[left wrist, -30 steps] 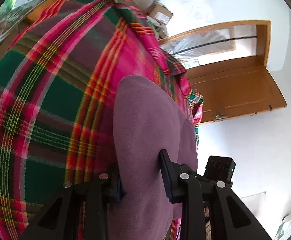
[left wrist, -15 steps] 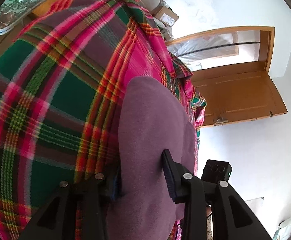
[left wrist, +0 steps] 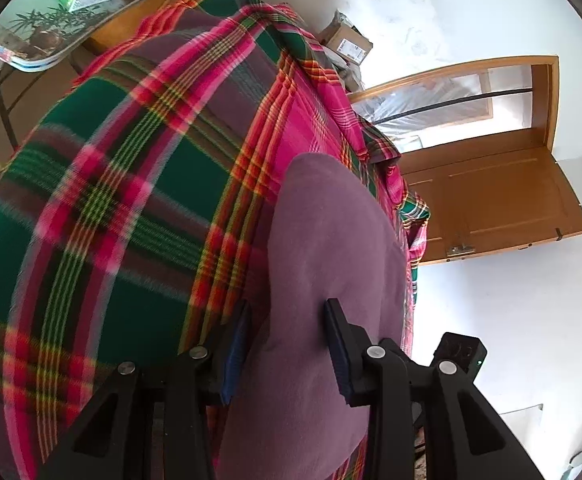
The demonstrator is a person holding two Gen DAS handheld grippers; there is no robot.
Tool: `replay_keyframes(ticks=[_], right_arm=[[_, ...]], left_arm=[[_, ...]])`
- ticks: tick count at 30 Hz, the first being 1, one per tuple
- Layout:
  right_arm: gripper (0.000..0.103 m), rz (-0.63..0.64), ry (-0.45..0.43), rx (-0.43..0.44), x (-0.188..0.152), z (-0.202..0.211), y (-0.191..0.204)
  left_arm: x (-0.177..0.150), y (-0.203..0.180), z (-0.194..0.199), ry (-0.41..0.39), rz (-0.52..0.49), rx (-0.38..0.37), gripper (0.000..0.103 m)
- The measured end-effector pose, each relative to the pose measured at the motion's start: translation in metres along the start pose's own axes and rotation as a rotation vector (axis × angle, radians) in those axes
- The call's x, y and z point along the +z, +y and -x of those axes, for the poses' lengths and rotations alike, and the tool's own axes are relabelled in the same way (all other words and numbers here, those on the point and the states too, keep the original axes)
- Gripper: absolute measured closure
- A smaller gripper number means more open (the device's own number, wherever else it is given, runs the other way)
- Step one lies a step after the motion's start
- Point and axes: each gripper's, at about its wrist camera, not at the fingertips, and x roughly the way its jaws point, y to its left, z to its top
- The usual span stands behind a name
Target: Fold clothes
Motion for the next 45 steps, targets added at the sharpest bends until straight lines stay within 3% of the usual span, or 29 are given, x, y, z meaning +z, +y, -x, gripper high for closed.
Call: replay_keyframes(ticks=[17,23,28,34,38,45], right_arm=[[0.070,0.009,-0.075,-0.103,-0.045,0.028,0.004],[0.070,0.136,-0.144,-0.228,-0.069,0.043,0.036],[0.070,0.226,-0.138,-0.290,-0.085,0.033,0.062],[0.070,0.307,-0.152,-0.393,-0.106,0.026,0.080],[0.069,0.307,-0.140,-0.442,-0.111,0.020,0.084],[0.063,0.340,-0.114,-0.445,-0.127,0.016,0.096]], left_arm=[[-0.052,-0.005,0.020,-0.045,-0.034,0.099,0.066],[-0.085,-0.032,0.029,-0.136,-0.173,0.221,0.066],[-0.106,-0.054,0.016,-0.179,-0.260,0.328,0.066],[-0.129,-0.059,0.001,-0.118,-0.301,0.341,0.066],[-0.141,-0.067,-0.012,-0.112,-0.348,0.404,0.066],[-0.155,-0.079,-0.028,-0.131,-0.416,0.460,0.066]])
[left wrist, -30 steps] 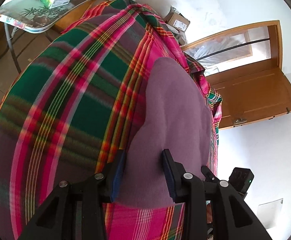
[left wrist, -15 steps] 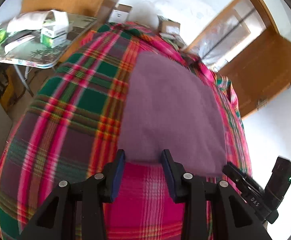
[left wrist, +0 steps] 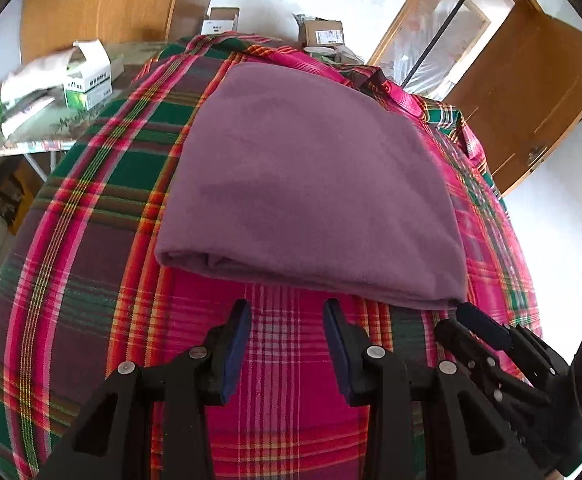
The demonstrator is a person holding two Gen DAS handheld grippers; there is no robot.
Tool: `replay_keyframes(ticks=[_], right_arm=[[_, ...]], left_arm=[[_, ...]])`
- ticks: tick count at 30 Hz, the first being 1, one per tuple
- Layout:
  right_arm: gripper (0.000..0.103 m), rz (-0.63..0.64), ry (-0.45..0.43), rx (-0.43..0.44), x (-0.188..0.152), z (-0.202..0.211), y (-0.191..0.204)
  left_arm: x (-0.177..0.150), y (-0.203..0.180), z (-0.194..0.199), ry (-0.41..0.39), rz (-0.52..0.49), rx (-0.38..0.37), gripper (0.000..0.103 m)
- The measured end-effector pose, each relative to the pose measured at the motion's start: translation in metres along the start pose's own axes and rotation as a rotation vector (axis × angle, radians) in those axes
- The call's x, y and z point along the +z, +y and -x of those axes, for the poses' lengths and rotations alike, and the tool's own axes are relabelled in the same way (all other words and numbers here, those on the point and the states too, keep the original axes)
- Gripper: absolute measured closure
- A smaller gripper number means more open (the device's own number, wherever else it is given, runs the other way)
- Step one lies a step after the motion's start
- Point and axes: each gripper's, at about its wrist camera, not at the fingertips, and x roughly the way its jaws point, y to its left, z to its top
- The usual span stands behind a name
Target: Fold clothes
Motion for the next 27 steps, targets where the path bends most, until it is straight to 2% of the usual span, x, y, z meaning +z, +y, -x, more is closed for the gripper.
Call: replay_keyframes(ticks=[6,15,16,17,19,23,27], right_arm=[[0.063,0.023,0.024,-0.019,-0.009,-0.002,0.014],[0.060,0.030,0.030,-0.119,-0.009,-0.013,0.020],[0.057,0.031,0.030,-0.129,-0.008,-0.013,0.021],[0.049,0.029,0.031,-0.145,-0.008,-0.013,0.021],[0.042,0.014,0.033,-0.166,-0.007,-0.015,0.019],[0.035,-0.016,0.038,-0.170,-0.005,-0.016,0.015],[0.034,-0.020,0.040,-0.172,-0.005,-0.016,0.015]], left_arm=[[-0.006,-0.005,0.000,-0.037,-0.021,0.041,0.066],[-0.012,-0.015,-0.005,-0.099,-0.093,0.158,0.066],[-0.012,-0.016,-0.005,-0.103,-0.097,0.163,0.066],[-0.012,-0.017,-0.005,-0.107,-0.102,0.167,0.066],[-0.012,-0.017,-0.006,-0.113,-0.103,0.170,0.066],[-0.011,-0.014,-0.006,-0.129,-0.078,0.167,0.066],[-0.012,-0.020,-0.010,-0.153,-0.116,0.207,0.066]])
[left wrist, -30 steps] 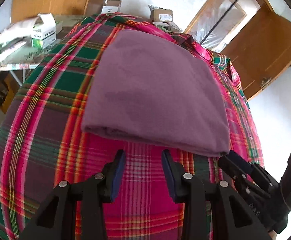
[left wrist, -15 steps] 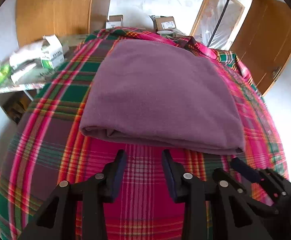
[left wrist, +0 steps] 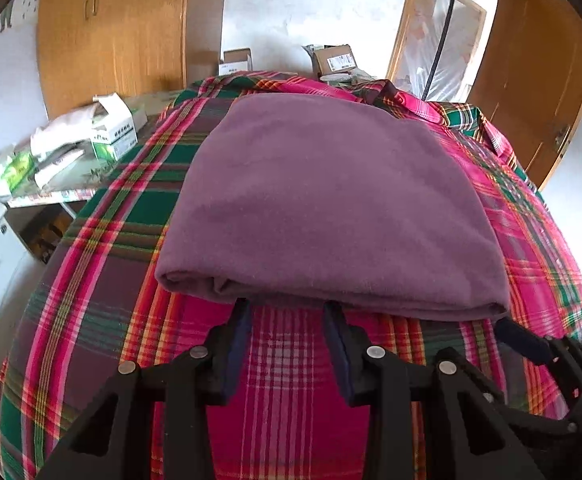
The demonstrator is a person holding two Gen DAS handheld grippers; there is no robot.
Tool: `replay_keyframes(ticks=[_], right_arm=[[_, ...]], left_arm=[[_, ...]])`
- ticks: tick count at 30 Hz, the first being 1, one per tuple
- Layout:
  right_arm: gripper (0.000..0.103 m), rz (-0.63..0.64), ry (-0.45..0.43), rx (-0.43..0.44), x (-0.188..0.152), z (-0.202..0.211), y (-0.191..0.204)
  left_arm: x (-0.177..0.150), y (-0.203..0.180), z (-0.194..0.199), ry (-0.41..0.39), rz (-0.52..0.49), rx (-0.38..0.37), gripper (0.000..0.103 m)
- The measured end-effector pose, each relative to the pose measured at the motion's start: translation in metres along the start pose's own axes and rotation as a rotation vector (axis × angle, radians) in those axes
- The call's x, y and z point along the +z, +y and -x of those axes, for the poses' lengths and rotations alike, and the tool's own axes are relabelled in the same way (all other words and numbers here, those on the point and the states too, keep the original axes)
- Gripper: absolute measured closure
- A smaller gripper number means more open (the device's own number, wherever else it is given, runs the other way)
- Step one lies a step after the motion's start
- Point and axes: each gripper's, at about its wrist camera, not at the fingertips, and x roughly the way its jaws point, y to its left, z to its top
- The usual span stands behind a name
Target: Fold clothes
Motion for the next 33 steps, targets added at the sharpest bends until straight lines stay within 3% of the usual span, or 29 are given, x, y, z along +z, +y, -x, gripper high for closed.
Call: replay_keyframes(ticks=[12,20,33], right_arm=[[0.032,0.002,0.006,0.006,0.001,-0.001,-0.003],[0.031,-0.021,0.010,-0.005,0.003,-0.003,-0.013],[0.030,-0.020,0.009,-0.001,0.003,-0.002,-0.013]], left_arm=[[0.001,-0.007,-0.004,0.004,-0.048,0.048,0.063],[0.002,-0.015,-0.007,0.013,-0.067,0.067,0.053],[0.000,-0.017,-0.007,0.013,-0.056,0.079,0.051]])
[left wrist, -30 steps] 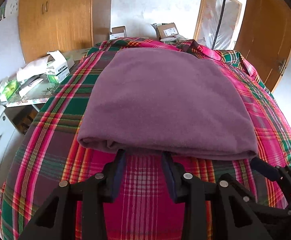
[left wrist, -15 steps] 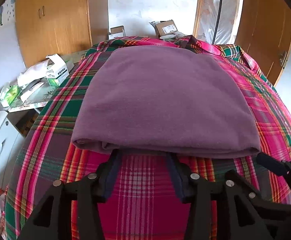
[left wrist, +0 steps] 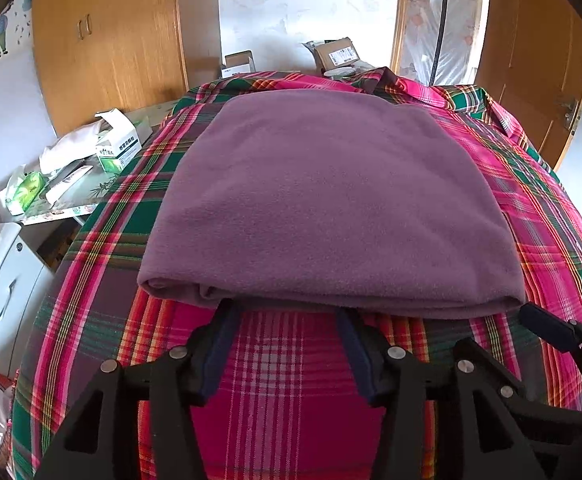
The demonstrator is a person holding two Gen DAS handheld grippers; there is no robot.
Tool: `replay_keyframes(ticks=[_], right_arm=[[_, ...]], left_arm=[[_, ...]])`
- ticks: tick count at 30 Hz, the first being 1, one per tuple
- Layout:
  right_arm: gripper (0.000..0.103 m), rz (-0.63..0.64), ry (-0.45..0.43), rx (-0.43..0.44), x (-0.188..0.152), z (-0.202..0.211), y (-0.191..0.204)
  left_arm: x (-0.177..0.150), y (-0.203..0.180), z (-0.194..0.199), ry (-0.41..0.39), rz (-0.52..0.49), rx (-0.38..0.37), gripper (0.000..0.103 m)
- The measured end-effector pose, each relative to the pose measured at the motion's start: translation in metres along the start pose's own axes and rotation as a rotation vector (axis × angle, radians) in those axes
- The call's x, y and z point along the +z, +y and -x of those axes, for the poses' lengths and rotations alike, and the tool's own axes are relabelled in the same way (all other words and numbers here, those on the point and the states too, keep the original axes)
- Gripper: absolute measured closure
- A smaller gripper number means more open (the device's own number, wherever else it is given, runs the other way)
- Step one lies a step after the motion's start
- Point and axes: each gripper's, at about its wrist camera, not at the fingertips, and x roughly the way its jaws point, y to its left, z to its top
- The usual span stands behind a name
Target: Fold clothes
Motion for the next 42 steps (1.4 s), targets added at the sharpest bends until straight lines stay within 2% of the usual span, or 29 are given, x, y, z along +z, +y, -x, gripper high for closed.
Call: replay_keyframes(ticks=[11,42], right_arm=[[0.030,0.006,0.000,0.003,0.0016,-0.0014,0.0009],[0.030,0.007,0.000,0.004,0.0015,-0.0017,0.0005]], left_arm=[[0.0016,-0.0017,-0.0023,0.005,0.002,-0.009,0.041],[0.0022,-0.0020,-0.0035,0.006,0.000,-0.007,0.040]])
